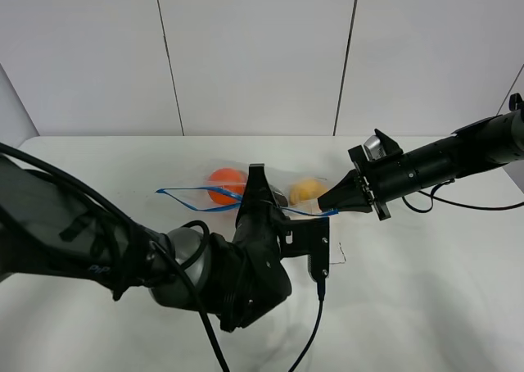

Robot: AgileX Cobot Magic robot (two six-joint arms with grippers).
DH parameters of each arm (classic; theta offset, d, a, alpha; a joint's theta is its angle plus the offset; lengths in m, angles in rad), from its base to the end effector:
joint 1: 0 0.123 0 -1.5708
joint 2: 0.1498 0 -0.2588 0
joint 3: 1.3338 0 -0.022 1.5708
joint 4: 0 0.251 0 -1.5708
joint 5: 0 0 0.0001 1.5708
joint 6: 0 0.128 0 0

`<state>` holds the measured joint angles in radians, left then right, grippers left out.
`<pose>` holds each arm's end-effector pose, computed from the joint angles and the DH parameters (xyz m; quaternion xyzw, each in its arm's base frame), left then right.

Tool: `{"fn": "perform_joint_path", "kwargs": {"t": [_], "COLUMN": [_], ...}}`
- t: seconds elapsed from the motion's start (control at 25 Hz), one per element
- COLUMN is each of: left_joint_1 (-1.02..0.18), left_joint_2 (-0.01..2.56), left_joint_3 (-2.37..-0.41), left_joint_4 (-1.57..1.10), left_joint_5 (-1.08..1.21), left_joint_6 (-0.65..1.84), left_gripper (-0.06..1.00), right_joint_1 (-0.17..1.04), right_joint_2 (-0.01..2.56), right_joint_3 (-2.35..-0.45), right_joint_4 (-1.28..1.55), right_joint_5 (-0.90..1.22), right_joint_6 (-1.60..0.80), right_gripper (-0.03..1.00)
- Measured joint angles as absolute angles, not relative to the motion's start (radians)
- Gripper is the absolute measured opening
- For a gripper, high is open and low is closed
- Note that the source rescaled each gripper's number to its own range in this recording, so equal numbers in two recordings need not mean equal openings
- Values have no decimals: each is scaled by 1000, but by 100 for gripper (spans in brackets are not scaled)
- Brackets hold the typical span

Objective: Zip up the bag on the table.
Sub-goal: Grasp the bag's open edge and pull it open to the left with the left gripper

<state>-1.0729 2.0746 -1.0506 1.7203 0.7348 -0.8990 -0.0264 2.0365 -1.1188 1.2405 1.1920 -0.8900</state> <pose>0.2610 -0.3024 0.0704 0.6416 0.5980 0.2919 0.3814 0.3412 0.1036 0.1029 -0.0318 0.8586 0.5095 0.0481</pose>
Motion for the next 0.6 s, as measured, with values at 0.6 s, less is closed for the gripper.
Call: {"fn": "perform_joint_path", "kwargs": {"t": [0.6], "left_joint_1": [-902], "left_joint_2": [2021], "left_joint_3": [-1050], "left_joint_4": [1721], "left_joint_5": [690], "left_joint_6": [-841], "left_gripper": [0], "right_joint_1": [-26], "right_joint_2": [2036], "right_joint_3": [-1121], "right_joint_4": [1249], "right_joint_5": [1192], "right_joint_6": [-890], "right_gripper": [0]}}
